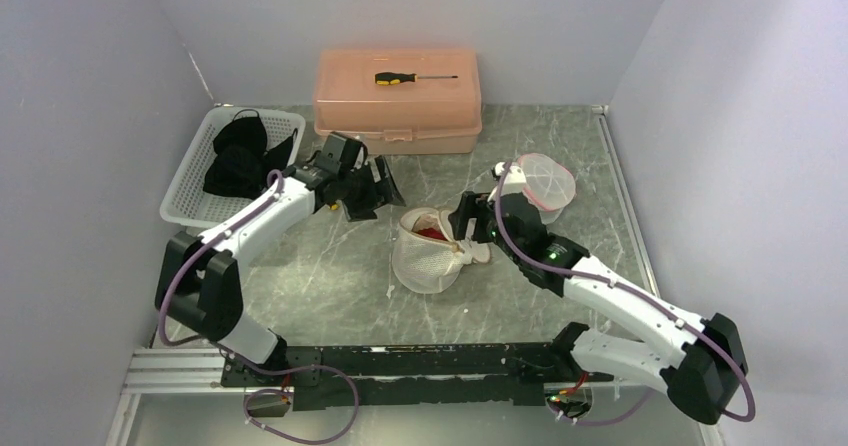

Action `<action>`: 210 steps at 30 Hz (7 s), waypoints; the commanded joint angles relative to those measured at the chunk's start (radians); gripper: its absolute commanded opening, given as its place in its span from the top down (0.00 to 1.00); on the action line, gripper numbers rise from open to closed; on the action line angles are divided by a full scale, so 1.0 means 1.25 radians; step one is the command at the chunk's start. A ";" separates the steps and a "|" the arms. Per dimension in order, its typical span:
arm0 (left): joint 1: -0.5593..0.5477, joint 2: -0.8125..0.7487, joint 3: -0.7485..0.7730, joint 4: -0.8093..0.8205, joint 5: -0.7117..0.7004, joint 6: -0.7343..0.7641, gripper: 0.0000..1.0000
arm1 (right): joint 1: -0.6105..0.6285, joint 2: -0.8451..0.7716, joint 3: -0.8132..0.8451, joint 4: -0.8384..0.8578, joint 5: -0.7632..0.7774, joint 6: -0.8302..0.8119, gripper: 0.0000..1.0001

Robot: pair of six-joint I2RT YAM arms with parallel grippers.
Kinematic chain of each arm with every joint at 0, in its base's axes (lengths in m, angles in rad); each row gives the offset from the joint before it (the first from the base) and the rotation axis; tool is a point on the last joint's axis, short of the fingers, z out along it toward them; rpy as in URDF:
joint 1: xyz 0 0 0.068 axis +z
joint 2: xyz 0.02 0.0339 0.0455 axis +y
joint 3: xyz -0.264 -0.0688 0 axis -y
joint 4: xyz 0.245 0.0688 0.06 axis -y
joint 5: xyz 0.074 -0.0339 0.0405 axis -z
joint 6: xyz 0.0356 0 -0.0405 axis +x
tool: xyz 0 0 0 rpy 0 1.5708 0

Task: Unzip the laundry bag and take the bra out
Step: Open the laundry bag at the center of the board, then adjust the laundry bag at the center of the board.

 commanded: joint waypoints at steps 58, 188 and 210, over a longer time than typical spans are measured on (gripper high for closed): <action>-0.016 -0.270 -0.180 0.319 -0.128 -0.058 0.97 | 0.022 0.180 0.259 0.367 -0.126 -0.221 1.00; -0.166 -0.447 -0.409 0.184 -0.195 -0.077 0.97 | 0.023 0.317 0.267 -0.262 -0.102 -0.051 0.84; -0.168 -0.360 -0.411 0.279 -0.140 -0.057 0.97 | -0.014 0.186 0.082 -0.153 -0.270 0.073 0.59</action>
